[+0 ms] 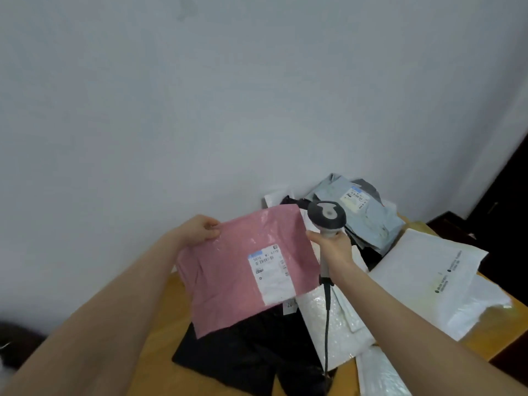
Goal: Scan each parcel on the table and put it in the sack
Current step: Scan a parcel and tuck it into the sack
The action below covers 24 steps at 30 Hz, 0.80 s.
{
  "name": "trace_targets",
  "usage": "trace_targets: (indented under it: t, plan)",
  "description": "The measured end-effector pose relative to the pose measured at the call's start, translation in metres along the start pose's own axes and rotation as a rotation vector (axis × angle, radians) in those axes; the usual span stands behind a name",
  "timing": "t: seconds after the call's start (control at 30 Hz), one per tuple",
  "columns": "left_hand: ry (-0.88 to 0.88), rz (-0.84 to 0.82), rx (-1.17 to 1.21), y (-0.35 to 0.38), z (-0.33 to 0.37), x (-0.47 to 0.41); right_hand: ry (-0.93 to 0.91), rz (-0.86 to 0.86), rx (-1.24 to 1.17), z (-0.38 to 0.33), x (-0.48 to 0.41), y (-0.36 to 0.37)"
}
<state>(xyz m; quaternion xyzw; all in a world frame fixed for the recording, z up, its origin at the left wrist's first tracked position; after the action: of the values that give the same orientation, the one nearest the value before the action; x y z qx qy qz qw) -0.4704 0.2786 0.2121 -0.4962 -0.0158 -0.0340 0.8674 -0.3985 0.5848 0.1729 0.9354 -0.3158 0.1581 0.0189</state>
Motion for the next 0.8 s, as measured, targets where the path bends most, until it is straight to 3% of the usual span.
trace_targets:
  t: [0.1,0.23,0.4,0.47,0.53,0.63,0.8]
  plan:
    - [0.01,-0.051,0.092,-0.013,-0.012,0.025,-0.022,-0.109,0.001,0.012,0.033,0.022]
    - [0.016,0.042,0.182,-0.034,-0.034,0.047,-0.037,-0.134,0.096,0.031,0.065,0.045]
    - [-0.092,0.449,0.158,-0.065,-0.076,0.075,-0.034,-0.097,0.134,0.034,0.087,0.069]
    - [-0.245,0.706,0.121,-0.073,-0.103,0.101,-0.029,-0.148,0.104,0.033,0.097,0.081]
    - [-0.494,0.839,0.202,-0.063,-0.137,0.135,-0.027,-0.196,0.061,0.032,0.106,0.093]
    - [-0.718,0.648,0.515,-0.018,-0.172,0.163,-0.017,-0.281,-0.002,0.029,0.116,0.106]
    - [-0.794,0.321,0.806,0.027,-0.176,0.174,0.081,-0.466,-0.093,0.023,0.138,0.112]
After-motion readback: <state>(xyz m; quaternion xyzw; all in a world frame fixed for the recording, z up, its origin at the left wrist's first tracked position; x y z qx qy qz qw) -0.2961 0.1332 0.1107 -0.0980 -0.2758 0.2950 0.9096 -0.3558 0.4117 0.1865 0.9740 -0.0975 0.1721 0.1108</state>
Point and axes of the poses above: each hand's wrist, its own x-axis away from the middle knuckle, its own y-axis out of the palm, z = x × y, the point moved 7 cm from there along -x, towards the middle knuckle, and after that the axes turned 15 degrees about z, right-handed, at the moved point
